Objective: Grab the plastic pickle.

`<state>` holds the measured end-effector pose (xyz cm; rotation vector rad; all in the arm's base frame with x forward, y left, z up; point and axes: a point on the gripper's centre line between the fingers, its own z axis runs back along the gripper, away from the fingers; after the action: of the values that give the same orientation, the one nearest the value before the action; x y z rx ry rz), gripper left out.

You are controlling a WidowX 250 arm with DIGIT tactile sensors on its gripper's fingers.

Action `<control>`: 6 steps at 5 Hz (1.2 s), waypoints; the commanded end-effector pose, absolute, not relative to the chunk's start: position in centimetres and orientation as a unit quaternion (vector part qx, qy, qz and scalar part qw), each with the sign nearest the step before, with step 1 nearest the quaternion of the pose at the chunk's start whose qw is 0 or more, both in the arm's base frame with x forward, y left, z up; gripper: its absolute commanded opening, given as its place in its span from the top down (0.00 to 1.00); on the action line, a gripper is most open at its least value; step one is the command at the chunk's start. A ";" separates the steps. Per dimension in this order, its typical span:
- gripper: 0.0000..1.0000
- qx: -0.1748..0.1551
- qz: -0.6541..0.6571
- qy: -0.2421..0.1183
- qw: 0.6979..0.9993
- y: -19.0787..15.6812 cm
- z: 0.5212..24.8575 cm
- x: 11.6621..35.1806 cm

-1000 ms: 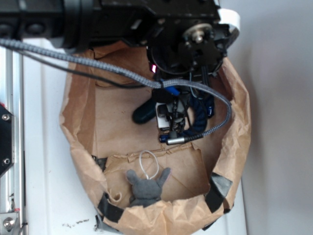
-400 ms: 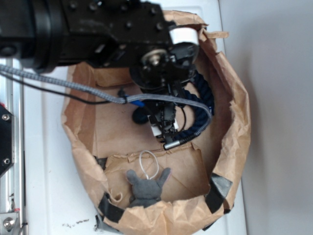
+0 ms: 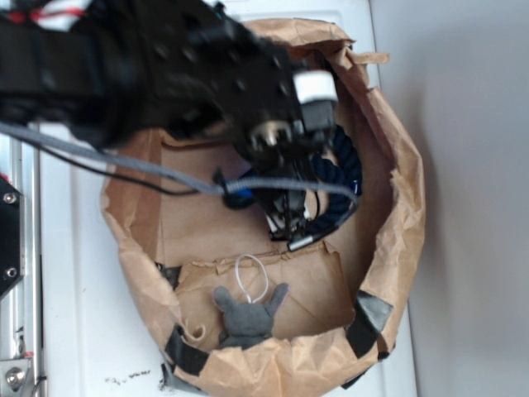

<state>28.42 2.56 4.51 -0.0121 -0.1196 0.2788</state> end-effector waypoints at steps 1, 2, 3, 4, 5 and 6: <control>1.00 0.019 0.120 -0.093 0.988 3.5 3.3 28.1; 1.00 0.025 0.132 -0.122 0.983 3.6 3.9 27.9; 1.00 0.023 0.137 -0.142 0.980 3.8 4.7 27.8; 1.00 0.020 0.143 -0.155 0.977 4.3 5.2 28.0; 1.00 -0.007 0.113 -0.155 0.981 4.3 7.9 27.9; 1.00 -0.041 0.062 -0.134 0.988 4.1 12.2 27.0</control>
<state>25.96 2.60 10.56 -0.0865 -0.2020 0.1009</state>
